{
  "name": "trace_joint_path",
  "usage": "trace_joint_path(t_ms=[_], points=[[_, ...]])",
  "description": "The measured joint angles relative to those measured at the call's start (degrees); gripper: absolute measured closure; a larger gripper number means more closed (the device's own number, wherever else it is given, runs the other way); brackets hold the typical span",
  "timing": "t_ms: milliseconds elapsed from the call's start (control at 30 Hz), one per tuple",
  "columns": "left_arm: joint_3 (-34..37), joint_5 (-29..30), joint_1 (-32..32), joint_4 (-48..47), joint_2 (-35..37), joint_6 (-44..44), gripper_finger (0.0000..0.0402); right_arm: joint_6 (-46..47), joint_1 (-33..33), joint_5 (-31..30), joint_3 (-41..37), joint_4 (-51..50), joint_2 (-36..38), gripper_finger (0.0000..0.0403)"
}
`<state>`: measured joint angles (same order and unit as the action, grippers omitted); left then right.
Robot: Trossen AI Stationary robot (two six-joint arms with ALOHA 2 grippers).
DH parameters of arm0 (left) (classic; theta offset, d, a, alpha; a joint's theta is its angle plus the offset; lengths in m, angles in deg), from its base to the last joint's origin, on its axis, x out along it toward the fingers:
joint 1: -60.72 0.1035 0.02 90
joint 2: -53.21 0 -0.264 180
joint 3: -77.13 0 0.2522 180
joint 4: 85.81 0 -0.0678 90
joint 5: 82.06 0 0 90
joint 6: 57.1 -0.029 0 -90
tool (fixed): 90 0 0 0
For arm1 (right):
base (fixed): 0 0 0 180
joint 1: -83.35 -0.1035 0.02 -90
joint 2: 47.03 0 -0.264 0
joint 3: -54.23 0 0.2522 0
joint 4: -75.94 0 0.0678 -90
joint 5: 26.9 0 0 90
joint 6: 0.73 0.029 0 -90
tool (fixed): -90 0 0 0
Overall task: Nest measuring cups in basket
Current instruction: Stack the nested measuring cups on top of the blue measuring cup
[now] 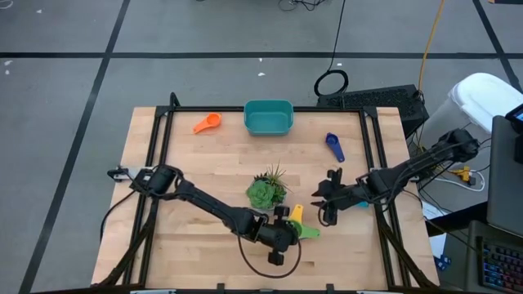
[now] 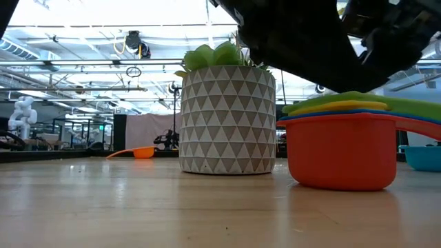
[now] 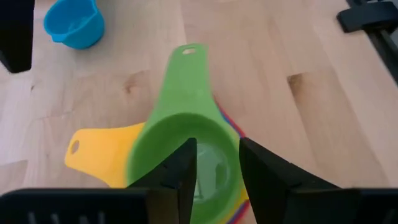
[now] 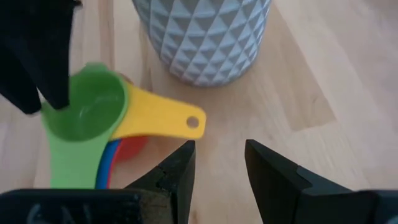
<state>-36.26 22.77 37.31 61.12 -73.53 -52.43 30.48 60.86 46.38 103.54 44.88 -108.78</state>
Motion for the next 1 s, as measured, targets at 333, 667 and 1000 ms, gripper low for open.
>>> trace_joint_path(t_ms=[333,667,1000], points=[[0.1,0.2,-0.2,1.4,-2.4,-0.2,0.0280,-5.0,3.4,0.4,-2.6,9.7,-2.1,0.0271],[0.2,0.2,-0.5,0.8,-2.2,-1.6,0.0280,-6.9,3.7,2.0,-2.6,12.5,-6.2,0.0271],[0.2,0.2,-1.7,-5.7,-1.7,-1.9,0.0280,-6.6,3.7,2.0,-2.6,12.6,-6.4,0.0271]])
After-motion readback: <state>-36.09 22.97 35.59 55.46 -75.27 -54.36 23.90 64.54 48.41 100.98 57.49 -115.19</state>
